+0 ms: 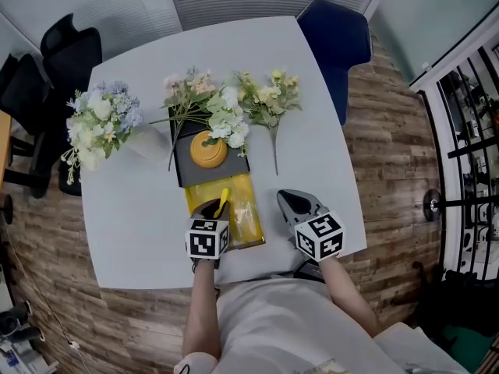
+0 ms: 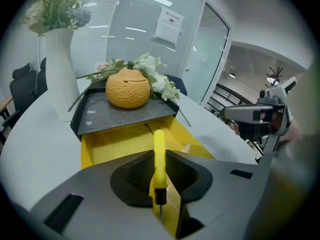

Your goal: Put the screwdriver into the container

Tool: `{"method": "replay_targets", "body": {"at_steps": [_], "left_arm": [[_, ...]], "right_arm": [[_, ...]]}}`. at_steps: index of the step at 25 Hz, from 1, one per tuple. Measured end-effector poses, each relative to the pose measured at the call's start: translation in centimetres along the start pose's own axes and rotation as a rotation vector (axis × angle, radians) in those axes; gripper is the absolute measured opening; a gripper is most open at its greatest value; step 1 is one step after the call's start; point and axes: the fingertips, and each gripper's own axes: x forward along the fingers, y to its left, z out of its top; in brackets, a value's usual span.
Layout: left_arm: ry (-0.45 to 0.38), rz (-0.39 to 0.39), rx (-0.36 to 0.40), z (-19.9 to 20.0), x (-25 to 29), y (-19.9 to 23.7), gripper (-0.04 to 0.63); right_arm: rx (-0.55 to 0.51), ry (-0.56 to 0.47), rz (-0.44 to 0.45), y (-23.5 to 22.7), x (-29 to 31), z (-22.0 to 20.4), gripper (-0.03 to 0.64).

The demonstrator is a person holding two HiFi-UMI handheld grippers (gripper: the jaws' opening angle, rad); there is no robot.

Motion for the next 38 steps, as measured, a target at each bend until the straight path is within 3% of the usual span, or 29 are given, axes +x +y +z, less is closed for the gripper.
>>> {"method": "replay_targets", "body": {"at_steps": [5,12,24,34,38], "left_arm": [[0.072,0.043,0.036,-1.0,1.1,0.5,0.067],[0.1,0.09,0.079,-1.2,2.2,1.2,0.067],[0.11,0.091,0.124,-1.4,3.0,1.1,0.071],[0.119,0.058,0.071,-1.6,2.9,0.8,0.118],[0.084,0.047,0.034,-1.0,2.5,0.6,0.121]], "right_arm": [[0.007,0.015,0.006,-0.6,0.5,-0.2,0.017],[0.017,0.037,0.004,-1.4,0.9,-0.8,0.017],[0.024,0.049,-0.005,-2.0,1.0,-1.2,0.017],[0.018,0.04,0.003,-1.5,1.0,-0.8,0.017],[0.008,0.038,0.006,-1.4,0.6,-0.6,0.017]]}}
